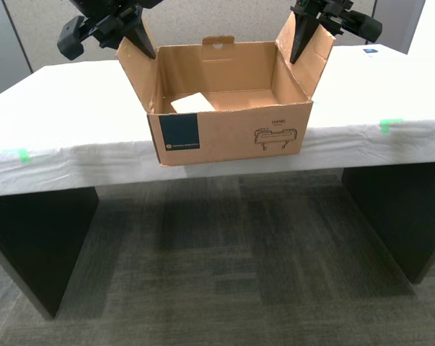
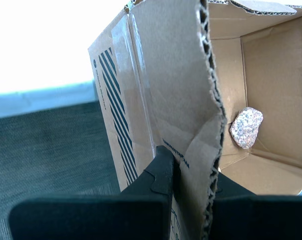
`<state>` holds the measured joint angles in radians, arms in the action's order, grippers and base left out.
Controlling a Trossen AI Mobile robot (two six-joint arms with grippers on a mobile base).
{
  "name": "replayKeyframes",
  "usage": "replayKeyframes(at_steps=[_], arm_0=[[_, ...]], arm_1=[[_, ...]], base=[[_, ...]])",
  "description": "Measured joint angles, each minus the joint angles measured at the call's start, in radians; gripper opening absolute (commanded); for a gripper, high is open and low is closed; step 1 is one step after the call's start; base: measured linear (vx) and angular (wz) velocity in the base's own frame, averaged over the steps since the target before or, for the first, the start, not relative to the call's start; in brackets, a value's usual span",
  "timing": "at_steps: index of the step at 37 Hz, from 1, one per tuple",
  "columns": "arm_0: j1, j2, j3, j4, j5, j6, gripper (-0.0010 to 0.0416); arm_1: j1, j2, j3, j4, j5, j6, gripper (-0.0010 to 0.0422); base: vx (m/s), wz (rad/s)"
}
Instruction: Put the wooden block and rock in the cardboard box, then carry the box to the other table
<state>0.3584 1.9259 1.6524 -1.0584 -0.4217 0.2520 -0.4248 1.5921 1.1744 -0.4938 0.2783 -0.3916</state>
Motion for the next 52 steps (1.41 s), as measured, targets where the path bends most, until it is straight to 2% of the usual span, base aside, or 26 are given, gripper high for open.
replayKeyframes(at_steps=[15, 21, 29, 44, 48, 52], arm_0=[[0.001, 0.0, 0.0, 0.0, 0.0, -0.029, -0.0001], [0.001, 0.0, 0.0, 0.001, 0.0, -0.039, -0.0001], [0.001, 0.0, 0.0, 0.001, 0.0, -0.044, -0.0001], [0.002, 0.0, 0.0, 0.003, 0.0, -0.045, -0.0001], [0.002, 0.0, 0.0, 0.005, 0.0, -0.045, -0.0001], [0.002, 0.0, 0.0, 0.0, 0.0, -0.045, -0.0001]], arm_1=[[0.0, 0.0, 0.0, -0.027, 0.0, -0.031, -0.0001], [0.0, 0.0, 0.0, -0.029, 0.0, -0.071, -0.0001], [0.0, 0.0, 0.0, -0.032, 0.0, -0.096, -0.0001], [0.0, 0.0, 0.0, -0.034, 0.0, -0.079, -0.0001], [0.0, 0.0, 0.0, -0.024, 0.001, -0.053, -0.0001], [0.0, 0.0, 0.0, -0.023, 0.022, -0.037, -0.0001]], base=[[0.179, -0.006], [0.181, -0.003], [0.171, 0.068], [0.175, 0.067], [0.177, 0.033], [0.176, 0.03]])
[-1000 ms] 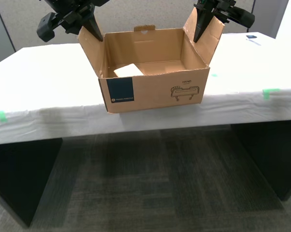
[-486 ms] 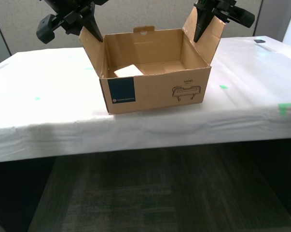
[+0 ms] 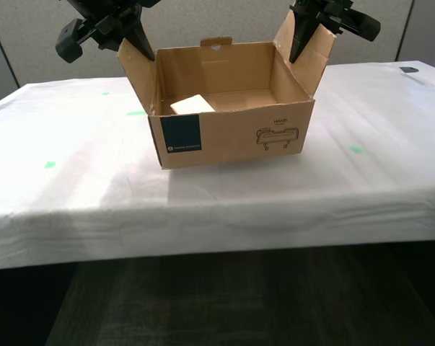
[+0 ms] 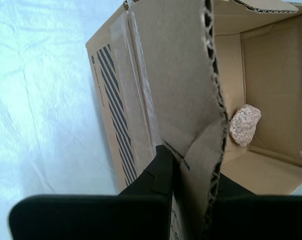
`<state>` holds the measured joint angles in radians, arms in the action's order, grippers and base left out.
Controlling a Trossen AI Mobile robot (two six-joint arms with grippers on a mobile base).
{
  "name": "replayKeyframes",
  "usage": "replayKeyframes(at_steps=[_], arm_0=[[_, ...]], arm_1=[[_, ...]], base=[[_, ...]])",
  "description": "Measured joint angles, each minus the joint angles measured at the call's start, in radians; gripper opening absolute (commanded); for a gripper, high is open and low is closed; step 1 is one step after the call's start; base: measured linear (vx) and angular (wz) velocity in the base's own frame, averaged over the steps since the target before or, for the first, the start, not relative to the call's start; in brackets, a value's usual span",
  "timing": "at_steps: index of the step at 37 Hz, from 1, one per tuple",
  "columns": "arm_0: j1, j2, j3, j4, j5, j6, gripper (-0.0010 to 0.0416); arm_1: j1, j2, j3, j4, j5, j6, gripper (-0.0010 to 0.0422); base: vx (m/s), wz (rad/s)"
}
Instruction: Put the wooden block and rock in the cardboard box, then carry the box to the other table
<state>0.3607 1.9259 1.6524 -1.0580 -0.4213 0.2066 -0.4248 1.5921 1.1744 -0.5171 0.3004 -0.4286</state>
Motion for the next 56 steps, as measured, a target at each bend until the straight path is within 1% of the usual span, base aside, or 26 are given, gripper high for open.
replayKeyframes(at_steps=[3, 8, 17, 22, 25, 28, 38, 43, 46, 49, 51, 54, 56], arm_0=[[0.0, 0.0, 0.0, -0.002, 0.0, 0.0, -0.0001], [0.0, 0.0, 0.0, -0.002, 0.0, 0.0, -0.0001], [0.001, 0.0, 0.0, -0.002, 0.0, 0.001, -0.0001], [0.005, 0.0, 0.0, -0.002, 0.0, 0.02, -0.0001], [0.007, 0.0, 0.001, -0.003, 0.0, 0.025, -0.0001], [0.008, 0.0, 0.016, -0.005, -0.002, 0.027, -0.0001], [0.023, 0.0, 0.111, -0.032, -0.012, 0.045, -0.0001], [0.023, 0.0, 0.154, -0.019, -0.011, 0.051, -0.0001], [0.019, 0.0, 0.174, -0.016, -0.011, 0.061, -0.0001], [0.01, 0.0, 0.183, 0.025, -0.011, 0.083, -0.0001], [0.0, 0.0, 0.184, 0.065, -0.011, 0.099, -0.0001], [-0.026, 0.0, 0.183, 0.106, -0.013, 0.119, -0.0001], [-0.042, 0.0, 0.182, 0.113, -0.014, 0.121, -0.0001]], arm_1=[[0.0, 0.0, 0.0, -0.001, 0.001, 0.005, -0.0001], [0.0, 0.0, 0.0, 0.007, 0.001, 0.031, -0.0001], [0.001, 0.0, 0.0, 0.01, 0.001, 0.037, -0.0001], [0.002, 0.0, 0.0, 0.002, 0.016, 0.039, -0.0001], [0.006, 0.0, 0.003, -0.003, 0.012, 0.033, -0.0001], [0.017, -0.001, 0.019, -0.005, -0.003, 0.03, -0.0001], [0.069, -0.001, 0.094, -0.056, -0.004, 0.037, -0.0001], [0.074, 0.023, 0.166, -0.06, -0.006, 0.047, -0.0001], [0.074, 0.06, 0.234, -0.097, -0.025, 0.067, -0.0001], [0.074, 0.116, 0.318, -0.143, -0.056, 0.093, -0.0001], [0.075, 0.162, 0.384, -0.169, -0.069, 0.11, -0.0001], [0.076, 0.232, 0.485, -0.207, -0.072, 0.117, -0.0001], [0.076, 0.269, 0.542, -0.229, -0.071, 0.118, -0.0001]], base=[[0.174, 0.03], [0.178, 0.022], [0.16, 0.013], [0.052, -0.004], [0.005, 0.0], [-0.013, -0.001], [-0.014, -0.01], [0.0, 0.0], [0.0, 0.0], [0.0, 0.0], [0.014, 0.0], [0.018, -0.002], [0.025, 0.0]])
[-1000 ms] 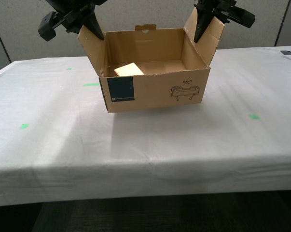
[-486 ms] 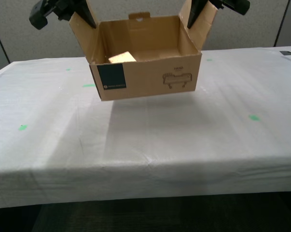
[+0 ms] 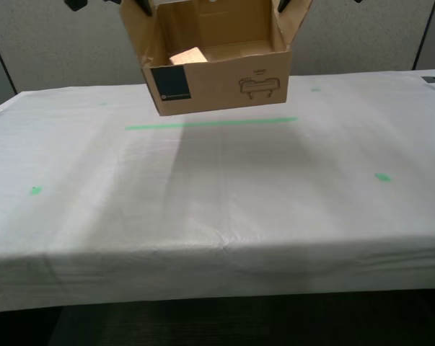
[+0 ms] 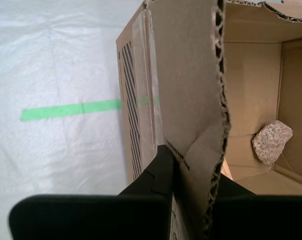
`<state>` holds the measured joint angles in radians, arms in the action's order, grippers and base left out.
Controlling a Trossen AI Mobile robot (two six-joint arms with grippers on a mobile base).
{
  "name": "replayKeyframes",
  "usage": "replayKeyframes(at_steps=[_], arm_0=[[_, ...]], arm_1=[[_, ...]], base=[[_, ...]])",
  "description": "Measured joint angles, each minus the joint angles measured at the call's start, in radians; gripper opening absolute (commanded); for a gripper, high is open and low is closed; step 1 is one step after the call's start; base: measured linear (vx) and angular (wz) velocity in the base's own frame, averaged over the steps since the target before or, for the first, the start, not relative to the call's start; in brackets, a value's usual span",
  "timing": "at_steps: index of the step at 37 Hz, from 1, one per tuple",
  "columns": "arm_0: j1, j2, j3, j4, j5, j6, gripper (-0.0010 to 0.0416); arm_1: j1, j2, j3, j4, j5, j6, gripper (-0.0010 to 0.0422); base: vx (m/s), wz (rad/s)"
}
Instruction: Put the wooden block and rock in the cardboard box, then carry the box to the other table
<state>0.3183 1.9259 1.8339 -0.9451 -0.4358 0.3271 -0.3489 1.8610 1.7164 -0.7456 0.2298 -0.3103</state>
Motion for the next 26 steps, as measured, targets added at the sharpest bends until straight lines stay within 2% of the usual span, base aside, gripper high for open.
replayKeyframes(at_steps=[7, 13, 21, 26], arm_0=[[-0.06, 0.0, -0.001, 0.003, -0.009, 0.003, -0.0001], [-0.076, 0.015, 0.003, 0.014, -0.012, 0.008, -0.0001], [-0.072, 0.121, 0.079, 0.006, -0.017, 0.013, -0.0001], [-0.071, 0.135, 0.096, -0.016, -0.017, 0.014, -0.0001]], arm_1=[[0.0, 0.066, 0.107, -0.041, 0.012, 0.014, -0.0001], [0.0, 0.066, 0.077, -0.038, 0.015, 0.013, -0.0001], [0.001, 0.065, 0.025, -0.014, 0.011, 0.013, -0.0001], [0.002, 0.065, -0.013, 0.011, 0.011, 0.021, -0.0001]], base=[[0.03, -0.004], [0.034, -0.001], [0.033, -0.001], [0.036, 0.01]])
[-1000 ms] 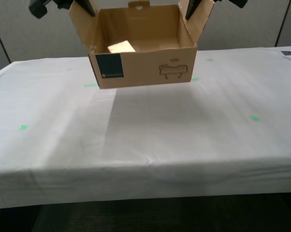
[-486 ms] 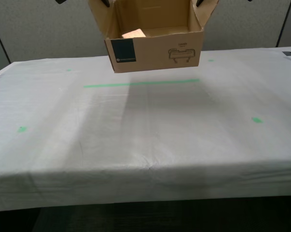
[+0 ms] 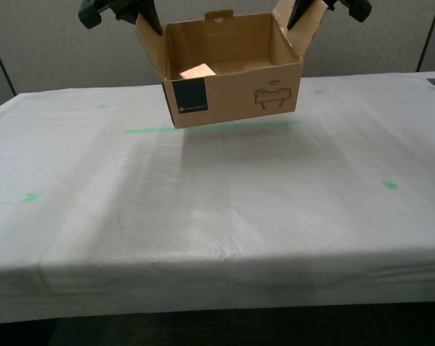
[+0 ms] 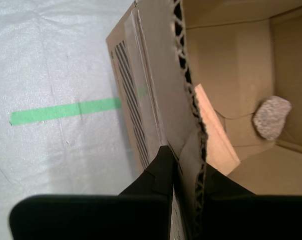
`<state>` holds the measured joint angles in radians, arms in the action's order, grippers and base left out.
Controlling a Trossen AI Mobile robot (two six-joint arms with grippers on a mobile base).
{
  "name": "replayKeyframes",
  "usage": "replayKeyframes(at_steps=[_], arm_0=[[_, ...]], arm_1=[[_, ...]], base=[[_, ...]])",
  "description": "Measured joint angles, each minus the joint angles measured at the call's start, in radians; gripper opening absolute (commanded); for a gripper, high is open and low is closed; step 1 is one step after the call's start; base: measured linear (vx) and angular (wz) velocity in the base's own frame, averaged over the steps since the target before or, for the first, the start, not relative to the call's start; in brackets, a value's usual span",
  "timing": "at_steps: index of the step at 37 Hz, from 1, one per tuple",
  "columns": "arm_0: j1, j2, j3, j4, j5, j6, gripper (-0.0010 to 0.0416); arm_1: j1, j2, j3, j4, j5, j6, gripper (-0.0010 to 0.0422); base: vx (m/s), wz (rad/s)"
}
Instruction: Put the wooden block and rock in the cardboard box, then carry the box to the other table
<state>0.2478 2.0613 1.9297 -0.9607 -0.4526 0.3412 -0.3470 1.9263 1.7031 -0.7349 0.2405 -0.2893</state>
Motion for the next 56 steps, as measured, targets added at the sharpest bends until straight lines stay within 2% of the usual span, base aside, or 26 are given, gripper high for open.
replayKeyframes(at_steps=[13, 18, 25, 29, 33, 39, 48, 56], arm_0=[[0.0, 0.08, 0.015, 0.0, 0.0, 0.016, -0.0001], [0.0, 0.151, 0.08, -0.025, -0.001, 0.023, -0.0001], [0.011, 0.254, 0.213, -0.174, -0.001, 0.014, -0.0001], [0.018, 0.271, 0.247, -0.182, -0.001, 0.013, -0.0001], [0.02, 0.272, 0.248, -0.178, -0.001, 0.014, -0.0001], [0.022, 0.274, 0.246, -0.183, -0.001, 0.014, -0.0001], [0.024, 0.272, 0.246, -0.183, -0.002, 0.014, -0.0001], [0.027, 0.272, 0.246, -0.188, -0.001, 0.014, -0.0001]], arm_1=[[0.001, 0.002, -0.073, 0.105, 0.0, -0.008, -0.0001], [0.006, 0.0, -0.085, 0.149, -0.001, -0.034, -0.0001], [0.007, 0.001, -0.121, 0.172, -0.004, -0.046, -0.0001], [0.01, 0.001, -0.165, 0.23, -0.008, -0.061, -0.0001], [0.013, 0.001, -0.205, 0.283, -0.011, -0.098, -0.0001], [0.018, 0.001, -0.218, 0.319, -0.03, -0.101, -0.0001], [0.024, 0.001, -0.198, 0.339, -0.03, -0.111, -0.0001], [0.026, 0.067, -0.184, 0.344, -0.018, -0.165, -0.0001]], base=[[0.009, -0.002], [0.0, 0.0], [0.0, 0.0], [0.0, 0.0], [0.0, 0.0], [0.0, 0.0], [0.0, 0.0], [0.0, 0.0]])
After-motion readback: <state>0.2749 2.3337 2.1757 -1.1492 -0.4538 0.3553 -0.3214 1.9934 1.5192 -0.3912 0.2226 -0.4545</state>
